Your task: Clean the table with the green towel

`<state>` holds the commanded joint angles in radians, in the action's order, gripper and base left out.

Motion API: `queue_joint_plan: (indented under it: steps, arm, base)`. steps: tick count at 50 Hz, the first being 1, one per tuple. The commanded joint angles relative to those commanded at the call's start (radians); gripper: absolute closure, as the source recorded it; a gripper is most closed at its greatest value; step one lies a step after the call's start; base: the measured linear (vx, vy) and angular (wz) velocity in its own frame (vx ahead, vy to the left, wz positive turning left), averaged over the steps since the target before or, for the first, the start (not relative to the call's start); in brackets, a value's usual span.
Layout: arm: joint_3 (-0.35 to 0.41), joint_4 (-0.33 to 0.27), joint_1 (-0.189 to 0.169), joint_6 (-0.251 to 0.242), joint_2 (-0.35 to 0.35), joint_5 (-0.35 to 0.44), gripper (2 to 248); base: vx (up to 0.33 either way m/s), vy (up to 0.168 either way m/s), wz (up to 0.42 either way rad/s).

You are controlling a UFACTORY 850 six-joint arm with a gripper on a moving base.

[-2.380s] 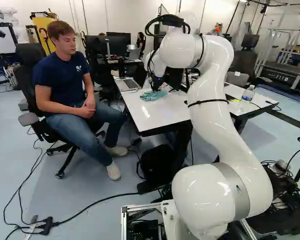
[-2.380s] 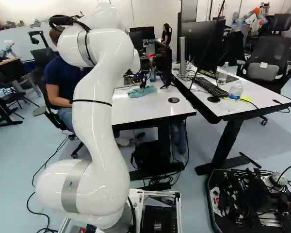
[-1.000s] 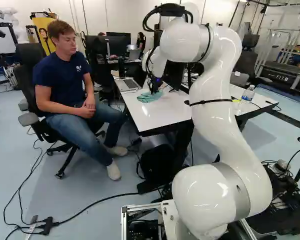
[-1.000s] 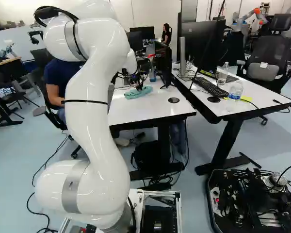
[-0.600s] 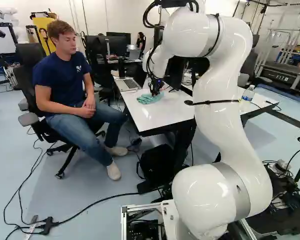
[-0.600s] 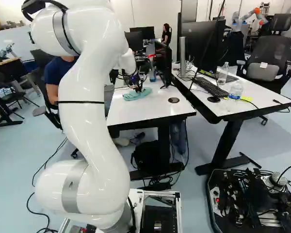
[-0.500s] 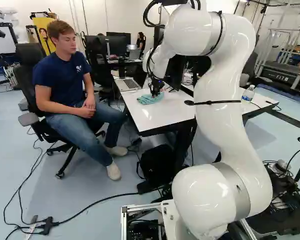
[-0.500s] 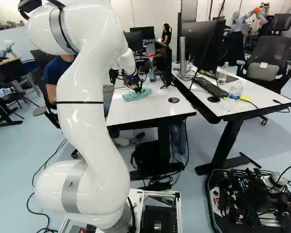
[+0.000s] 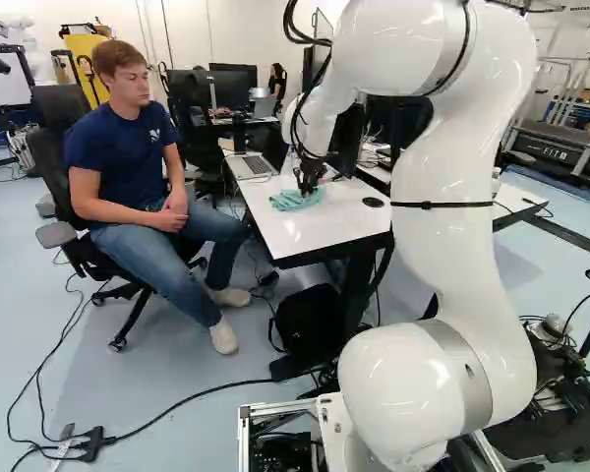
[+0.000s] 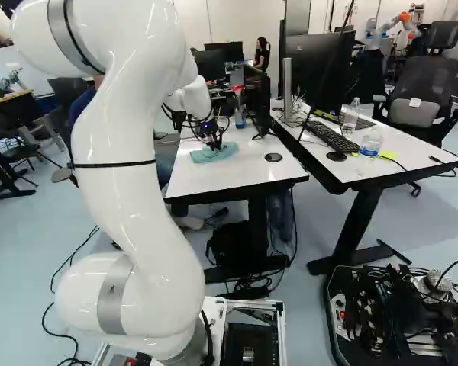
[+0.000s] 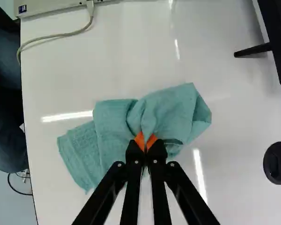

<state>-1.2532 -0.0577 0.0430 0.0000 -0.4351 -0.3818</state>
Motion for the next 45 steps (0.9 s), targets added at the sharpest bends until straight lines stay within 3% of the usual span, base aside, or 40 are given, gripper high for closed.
queue_joint_plan:
  steps: [45]
  arm:
    - [0.110, 0.000, 0.002, 0.000, 0.188, 0.000, 225]
  base:
    - [0.000, 0.000, 0.000]
